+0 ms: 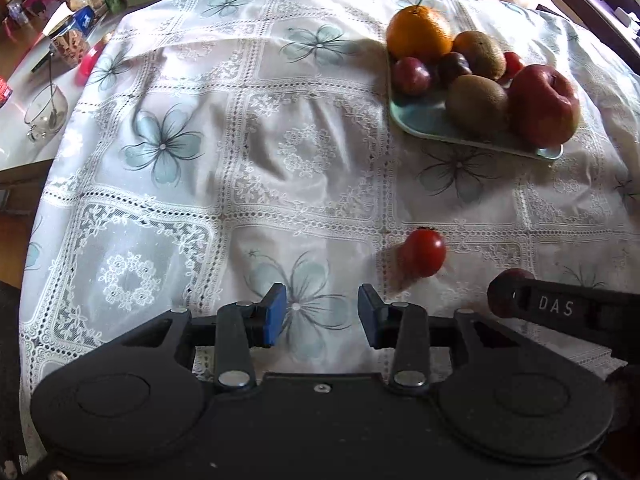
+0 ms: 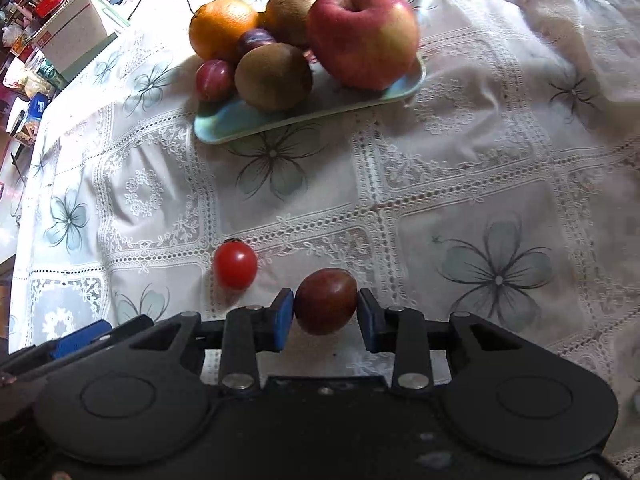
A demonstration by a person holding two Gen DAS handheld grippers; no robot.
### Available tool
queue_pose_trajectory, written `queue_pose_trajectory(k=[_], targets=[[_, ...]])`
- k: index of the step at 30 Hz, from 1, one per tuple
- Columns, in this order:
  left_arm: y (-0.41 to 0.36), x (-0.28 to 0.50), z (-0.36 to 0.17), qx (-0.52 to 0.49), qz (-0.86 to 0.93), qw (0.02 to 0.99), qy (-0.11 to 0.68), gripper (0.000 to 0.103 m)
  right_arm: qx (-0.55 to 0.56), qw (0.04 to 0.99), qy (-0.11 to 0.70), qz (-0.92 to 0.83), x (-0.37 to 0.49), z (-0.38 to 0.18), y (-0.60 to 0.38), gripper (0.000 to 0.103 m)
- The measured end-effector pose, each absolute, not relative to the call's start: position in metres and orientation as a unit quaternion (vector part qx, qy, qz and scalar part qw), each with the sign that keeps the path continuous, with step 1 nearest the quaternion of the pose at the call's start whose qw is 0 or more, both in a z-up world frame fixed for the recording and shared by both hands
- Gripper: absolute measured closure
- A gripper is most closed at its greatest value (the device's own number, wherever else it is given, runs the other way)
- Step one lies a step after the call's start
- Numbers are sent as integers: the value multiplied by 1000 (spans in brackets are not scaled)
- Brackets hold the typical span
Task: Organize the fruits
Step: 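Close the left gripper on the red tomato while the right gripper grasps the brown plum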
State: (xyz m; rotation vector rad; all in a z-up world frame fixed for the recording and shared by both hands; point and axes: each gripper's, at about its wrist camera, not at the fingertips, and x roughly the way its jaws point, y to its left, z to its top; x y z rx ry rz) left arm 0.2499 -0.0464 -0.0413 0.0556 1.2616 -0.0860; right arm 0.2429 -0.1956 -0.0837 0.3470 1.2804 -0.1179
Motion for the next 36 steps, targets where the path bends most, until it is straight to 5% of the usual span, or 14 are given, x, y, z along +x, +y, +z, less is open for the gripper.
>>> queue_pose_trajectory(k=[29,36], targets=[[-102,280,-104,12,-74,789,609,55,150,776,605,-94,230,-103,-230,65],[-103,276,-97,19,-59,788,613,63,164,769,612,-81,232,-98,-234,66]])
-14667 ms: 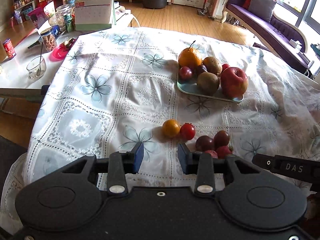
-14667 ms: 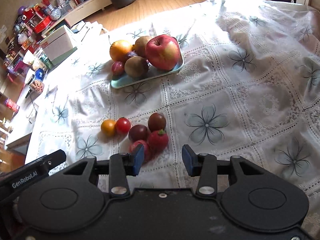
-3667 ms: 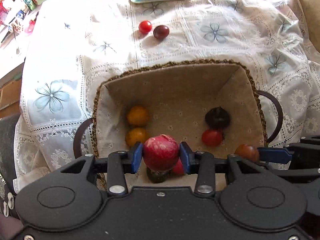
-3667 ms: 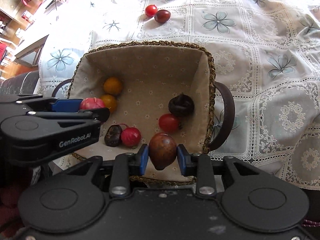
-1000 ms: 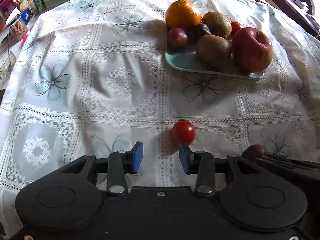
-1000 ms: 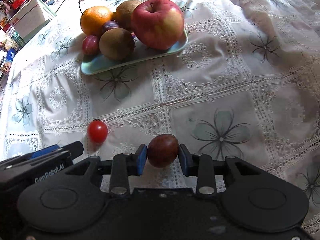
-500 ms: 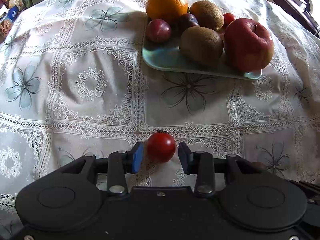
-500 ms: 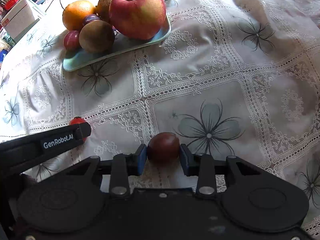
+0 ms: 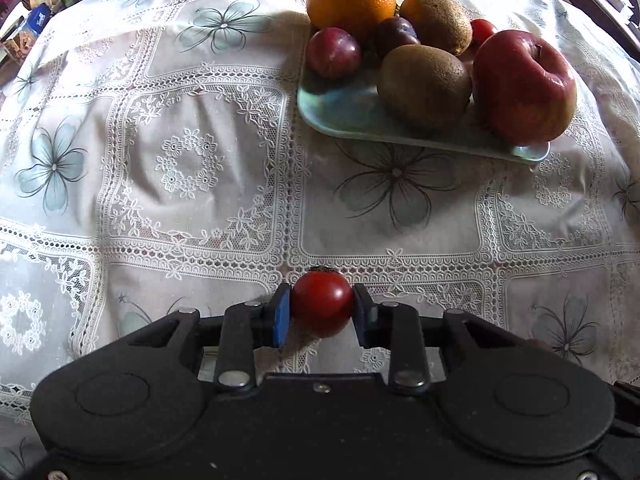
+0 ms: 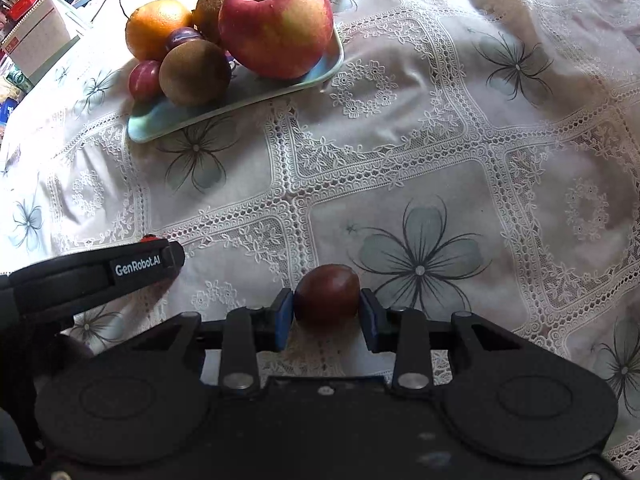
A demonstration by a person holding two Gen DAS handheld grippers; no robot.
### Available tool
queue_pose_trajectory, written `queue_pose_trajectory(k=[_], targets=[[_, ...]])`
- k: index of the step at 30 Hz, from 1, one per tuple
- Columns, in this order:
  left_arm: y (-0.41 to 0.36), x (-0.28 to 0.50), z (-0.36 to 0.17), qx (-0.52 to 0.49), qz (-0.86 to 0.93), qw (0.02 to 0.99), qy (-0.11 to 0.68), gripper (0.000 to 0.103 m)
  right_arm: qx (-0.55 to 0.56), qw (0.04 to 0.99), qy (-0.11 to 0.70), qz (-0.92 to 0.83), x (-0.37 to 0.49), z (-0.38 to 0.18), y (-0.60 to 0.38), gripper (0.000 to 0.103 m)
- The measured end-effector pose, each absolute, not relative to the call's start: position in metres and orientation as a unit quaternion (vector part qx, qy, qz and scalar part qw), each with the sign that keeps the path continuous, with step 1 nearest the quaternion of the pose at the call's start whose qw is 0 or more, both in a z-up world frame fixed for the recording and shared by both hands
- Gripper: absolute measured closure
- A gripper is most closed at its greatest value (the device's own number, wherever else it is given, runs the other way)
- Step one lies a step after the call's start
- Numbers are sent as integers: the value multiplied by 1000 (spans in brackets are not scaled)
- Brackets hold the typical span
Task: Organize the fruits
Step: 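Close the left gripper on the red tomato while the right gripper grasps the brown plum, then carry the tomato with the left gripper while the right carries the plum over the basket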
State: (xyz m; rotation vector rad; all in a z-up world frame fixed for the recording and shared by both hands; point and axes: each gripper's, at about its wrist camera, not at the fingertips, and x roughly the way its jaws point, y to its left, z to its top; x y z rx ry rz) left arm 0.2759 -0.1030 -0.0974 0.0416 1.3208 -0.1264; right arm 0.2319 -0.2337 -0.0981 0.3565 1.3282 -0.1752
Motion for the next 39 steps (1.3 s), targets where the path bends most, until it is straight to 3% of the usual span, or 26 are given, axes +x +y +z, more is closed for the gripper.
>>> queue_pose_trajectory(k=[7,14,21,31,39], targets=[[-86,262,-49,-7,-63,780,623,63,206,766,609,-27,221,-51,-238,66],[-61,222,23,-11,-84,795,601,63,180,813,554,12,174,37,-233,66],[-54,156,59,28,-113,798,592,63,127,846,517,33,97,93,-215,66],[-51,53,36,83,-144,770,616,63,99,835,534,88,0,68,-196,66],[-47,5,17,95,-148,801,573,63,73,827,552,75,-41,31,-190,66]])
